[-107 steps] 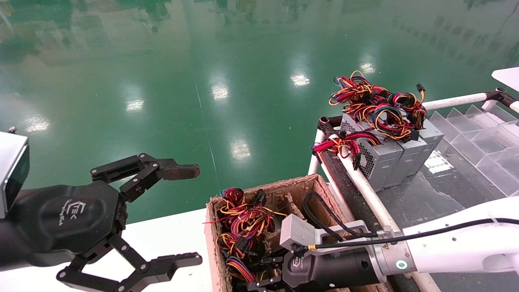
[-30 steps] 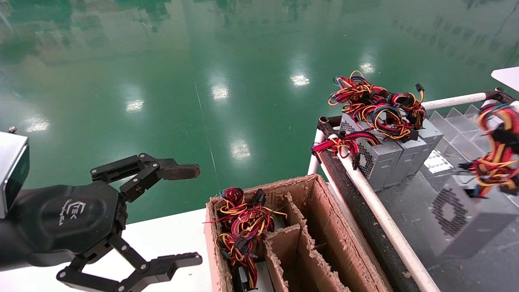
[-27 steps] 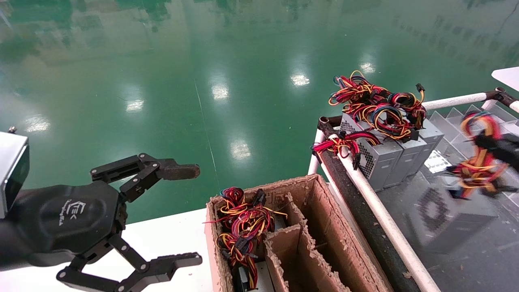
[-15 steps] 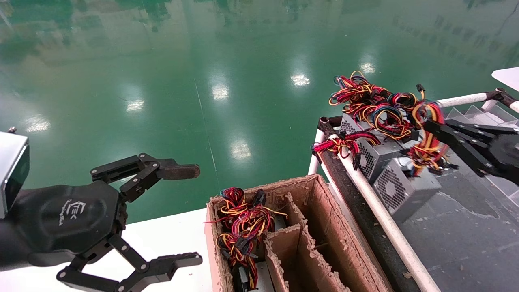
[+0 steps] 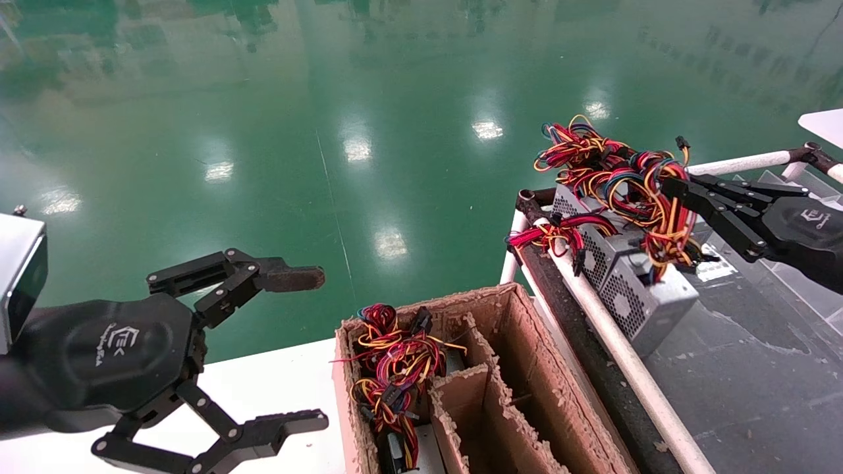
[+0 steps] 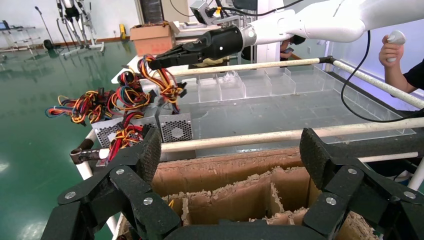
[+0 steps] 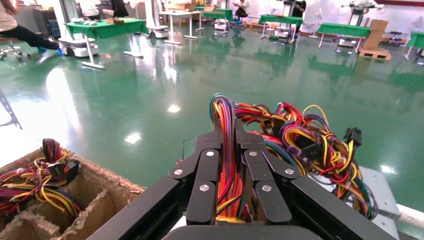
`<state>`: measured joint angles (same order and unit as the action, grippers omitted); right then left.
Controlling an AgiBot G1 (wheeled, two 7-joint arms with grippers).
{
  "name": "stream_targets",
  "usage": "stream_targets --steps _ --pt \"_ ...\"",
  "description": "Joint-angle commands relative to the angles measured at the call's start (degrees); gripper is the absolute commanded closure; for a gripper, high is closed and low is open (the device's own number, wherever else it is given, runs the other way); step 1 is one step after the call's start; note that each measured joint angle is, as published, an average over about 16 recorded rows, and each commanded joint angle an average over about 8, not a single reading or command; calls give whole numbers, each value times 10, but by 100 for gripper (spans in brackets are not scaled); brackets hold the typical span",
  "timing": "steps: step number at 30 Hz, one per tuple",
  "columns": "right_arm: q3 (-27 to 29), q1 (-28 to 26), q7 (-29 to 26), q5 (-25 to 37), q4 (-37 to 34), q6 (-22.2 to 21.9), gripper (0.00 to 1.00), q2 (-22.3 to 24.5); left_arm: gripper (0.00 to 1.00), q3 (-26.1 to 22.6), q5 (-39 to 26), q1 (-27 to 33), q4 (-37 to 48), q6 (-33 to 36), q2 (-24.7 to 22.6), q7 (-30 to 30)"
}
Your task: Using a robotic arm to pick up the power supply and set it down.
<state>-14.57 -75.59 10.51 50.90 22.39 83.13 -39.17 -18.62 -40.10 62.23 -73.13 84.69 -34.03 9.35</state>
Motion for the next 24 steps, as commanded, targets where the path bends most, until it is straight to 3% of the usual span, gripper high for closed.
stream_targets --steps 1,17,24 --pt "-2 -6 3 3 -8 5 0 -1 0 0 0 0 0 0 0 0" --pt "8 -31 6 -15 -42 30 0 -1 0 0 0 0 0 0 0 0" --pt "12 -23 -6 -27 -13 30 0 0 0 0 0 0 0 0 0 0"
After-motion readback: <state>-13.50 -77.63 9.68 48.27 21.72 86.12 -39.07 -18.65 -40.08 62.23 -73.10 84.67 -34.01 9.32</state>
